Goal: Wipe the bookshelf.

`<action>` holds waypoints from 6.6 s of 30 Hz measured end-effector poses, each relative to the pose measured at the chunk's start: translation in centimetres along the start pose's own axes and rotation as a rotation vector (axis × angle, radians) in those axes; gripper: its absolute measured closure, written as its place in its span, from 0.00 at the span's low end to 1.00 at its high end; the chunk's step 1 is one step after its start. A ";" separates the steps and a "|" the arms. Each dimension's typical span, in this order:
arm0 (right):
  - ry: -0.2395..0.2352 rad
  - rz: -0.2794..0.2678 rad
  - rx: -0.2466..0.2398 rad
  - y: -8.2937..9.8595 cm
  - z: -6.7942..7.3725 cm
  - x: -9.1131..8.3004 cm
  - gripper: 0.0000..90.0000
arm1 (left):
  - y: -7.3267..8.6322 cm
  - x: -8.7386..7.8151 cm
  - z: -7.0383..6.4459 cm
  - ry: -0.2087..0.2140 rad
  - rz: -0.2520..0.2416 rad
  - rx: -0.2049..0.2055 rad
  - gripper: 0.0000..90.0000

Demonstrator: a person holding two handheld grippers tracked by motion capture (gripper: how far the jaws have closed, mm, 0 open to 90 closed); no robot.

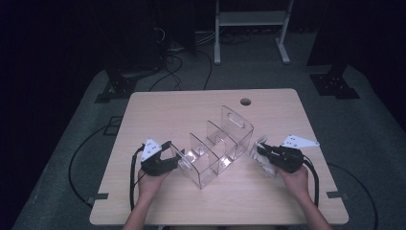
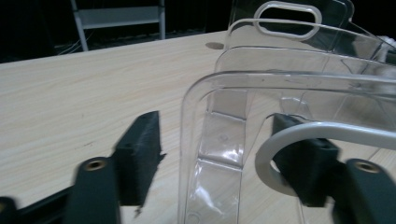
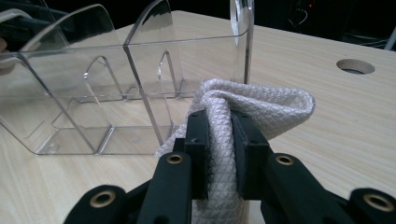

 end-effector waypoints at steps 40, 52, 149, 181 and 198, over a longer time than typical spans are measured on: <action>0.016 -0.031 -0.007 -1.2 2.3 1.0 0.86 | 0.9 -1.9 0.3 0.128 -0.012 0.071 0.53; -0.059 -0.035 -0.068 -2.3 3.2 1.3 0.86 | 0.9 -1.8 0.4 0.135 -0.016 0.063 0.53; -0.157 -0.035 -0.116 -3.4 7.9 3.7 0.87 | 1.1 -1.6 0.2 0.120 -0.043 0.032 0.53; -0.217 -0.047 -0.105 -3.9 11.1 4.3 0.87 | 1.1 -1.2 0.0 0.095 -0.064 0.018 0.53; -0.238 -0.045 -0.155 -4.4 12.7 4.3 0.87 | 1.1 -1.2 0.0 0.095 -0.057 0.020 0.53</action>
Point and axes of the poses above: each handheld gripper's, and its own axes: x roughly forward along the jaws, y roughly out of its underside, z roughly to its left, the point moved 1 cm from there along x, roughly forward along the jaws, and after that the axes turned 10 degrees about -x, right-handed, at the moved point
